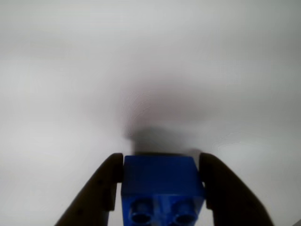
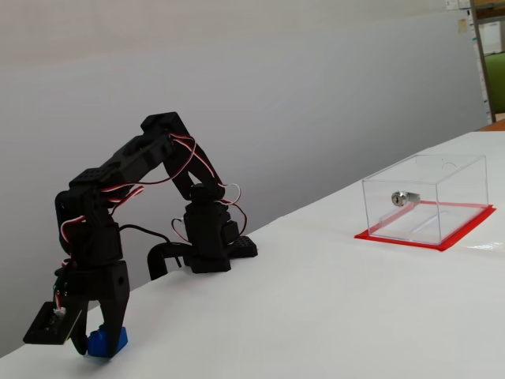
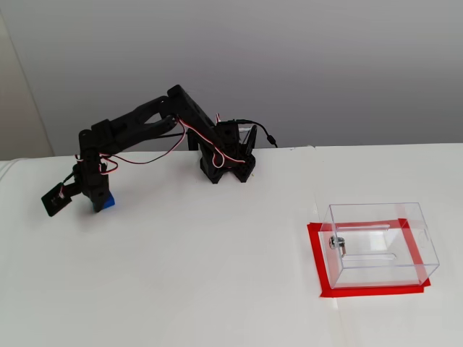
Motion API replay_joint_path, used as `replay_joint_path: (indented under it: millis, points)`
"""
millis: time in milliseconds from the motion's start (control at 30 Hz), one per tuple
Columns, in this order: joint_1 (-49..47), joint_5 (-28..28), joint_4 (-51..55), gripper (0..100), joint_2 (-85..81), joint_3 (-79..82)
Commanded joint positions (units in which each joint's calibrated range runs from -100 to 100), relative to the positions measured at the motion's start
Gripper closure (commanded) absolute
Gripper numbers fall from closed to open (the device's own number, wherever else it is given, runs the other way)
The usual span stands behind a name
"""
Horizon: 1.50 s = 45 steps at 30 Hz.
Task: Pick the blue lego brick and place it into the transparent box
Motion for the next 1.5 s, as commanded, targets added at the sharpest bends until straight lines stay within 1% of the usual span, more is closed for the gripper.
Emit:
replay_joint_path:
  millis: [0, 133, 367, 667, 1000, 1167, 1467]
  points:
    - [-0.91, -1.73, -0.01, 87, -6.96, -1.94]
    - [-1.43, -3.19, 0.08, 87, -10.52, -1.94]
    - [-4.53, -3.29, -0.27, 87, -15.78, -1.94]
    - [-9.04, -3.29, -0.36, 87, -17.56, -2.39]
    - [-16.44, -3.29, 0.34, 88, -18.92, -4.29]
    - [-20.21, -3.35, -0.62, 87, -22.65, -4.29]
    - [-24.20, -3.35, -0.62, 87, -28.34, -4.29]
